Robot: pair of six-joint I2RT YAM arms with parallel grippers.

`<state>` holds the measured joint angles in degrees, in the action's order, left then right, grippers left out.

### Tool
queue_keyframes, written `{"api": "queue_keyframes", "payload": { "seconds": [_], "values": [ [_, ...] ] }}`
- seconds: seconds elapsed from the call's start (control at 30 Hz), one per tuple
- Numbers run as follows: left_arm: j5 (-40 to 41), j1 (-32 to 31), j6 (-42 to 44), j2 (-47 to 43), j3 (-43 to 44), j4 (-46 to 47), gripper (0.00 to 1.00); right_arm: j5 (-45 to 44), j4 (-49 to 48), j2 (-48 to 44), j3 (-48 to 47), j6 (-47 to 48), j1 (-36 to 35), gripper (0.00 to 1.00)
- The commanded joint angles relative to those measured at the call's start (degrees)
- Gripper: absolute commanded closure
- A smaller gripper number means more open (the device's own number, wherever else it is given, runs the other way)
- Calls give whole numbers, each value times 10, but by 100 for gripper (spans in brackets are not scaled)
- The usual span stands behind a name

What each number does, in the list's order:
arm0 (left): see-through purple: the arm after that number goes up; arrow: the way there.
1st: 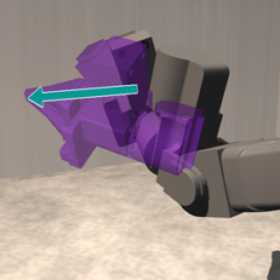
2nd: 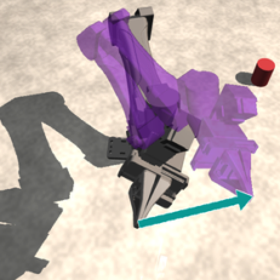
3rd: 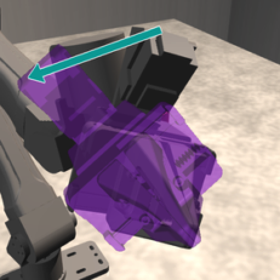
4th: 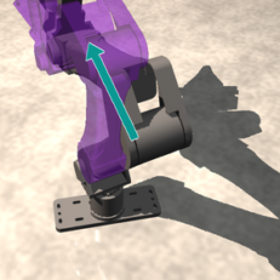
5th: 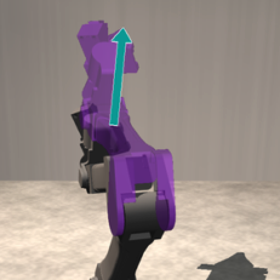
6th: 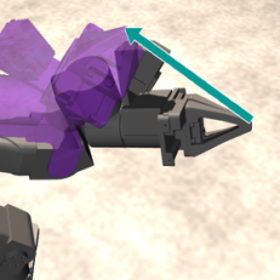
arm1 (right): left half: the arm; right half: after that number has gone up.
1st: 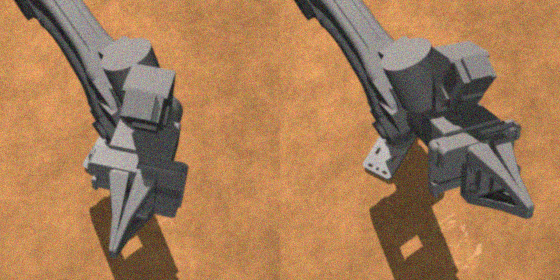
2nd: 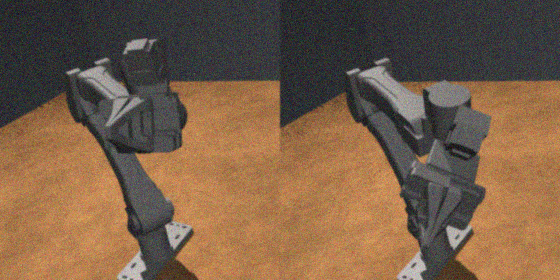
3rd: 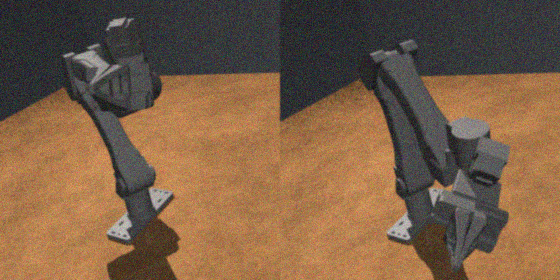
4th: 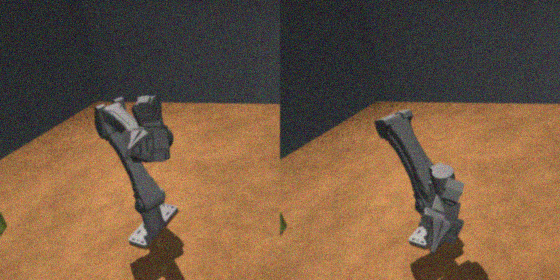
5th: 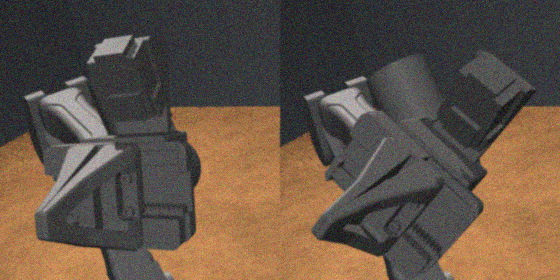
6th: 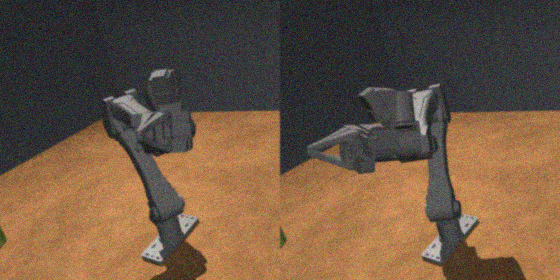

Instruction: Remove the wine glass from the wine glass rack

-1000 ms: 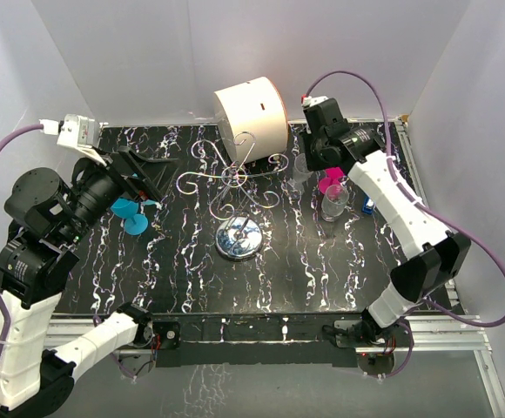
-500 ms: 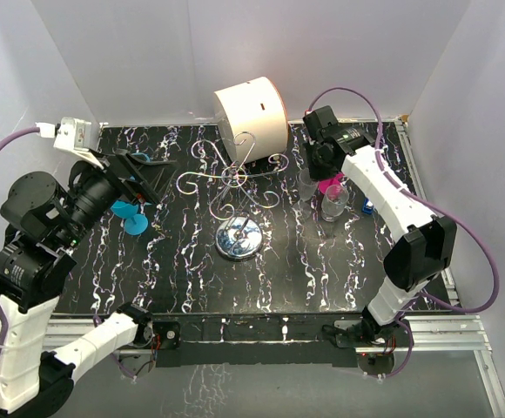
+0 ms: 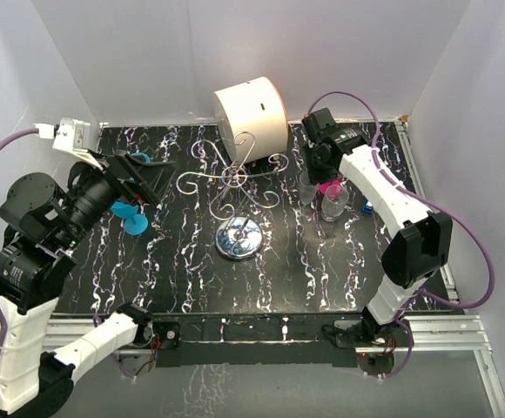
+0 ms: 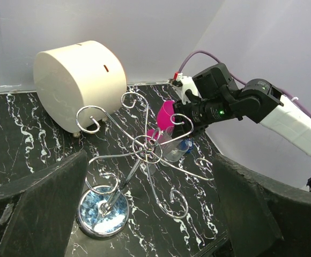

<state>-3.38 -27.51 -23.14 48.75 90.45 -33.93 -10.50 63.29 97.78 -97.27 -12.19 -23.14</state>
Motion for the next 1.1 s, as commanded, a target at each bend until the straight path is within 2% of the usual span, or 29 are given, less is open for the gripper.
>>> {"api": "queue_keyframes", "payload": {
  "seconds": [0.0, 0.1, 0.27, 0.37, 0.43, 0.53, 0.63, 0.73, 0.83, 1.07],
  "values": [
    [7, 0, 2, 1, 7, 4, 1, 2, 5, 0, -33, -4, 3, 77],
    [11, 0, 3, 7, 11, 3, 1, 1, 13, -6, -55, -3, 4, 71],
    [49, 0, -2, 28, 35, -11, 1, -8, 23, -33, -103, -1, 4, 54],
    [67, 0, -3, 31, 40, -7, 1, -4, 19, -66, -119, 11, 5, 33],
    [69, 0, -2, 34, 46, -4, 1, -3, 10, -92, -124, 19, 5, 24],
    [69, 0, 1, 40, 57, -2, 1, -19, -25, -139, -123, 28, 4, 20],
    [70, 0, 1, 42, 65, 1, 1, -41, -111, -218, -69, 35, 4, 4],
    [72, 0, 0, 36, 71, 8, 1, -27, -222, -312, -7, 36, 5, 2],
    [84, 0, 2, 30, 77, 10, 1, -5, -294, -403, 37, 26, 4, 2],
    [118, 0, 12, 14, 93, 1, 1, -66, -297, -456, -15, -5, 4, 2]
  ]
}}
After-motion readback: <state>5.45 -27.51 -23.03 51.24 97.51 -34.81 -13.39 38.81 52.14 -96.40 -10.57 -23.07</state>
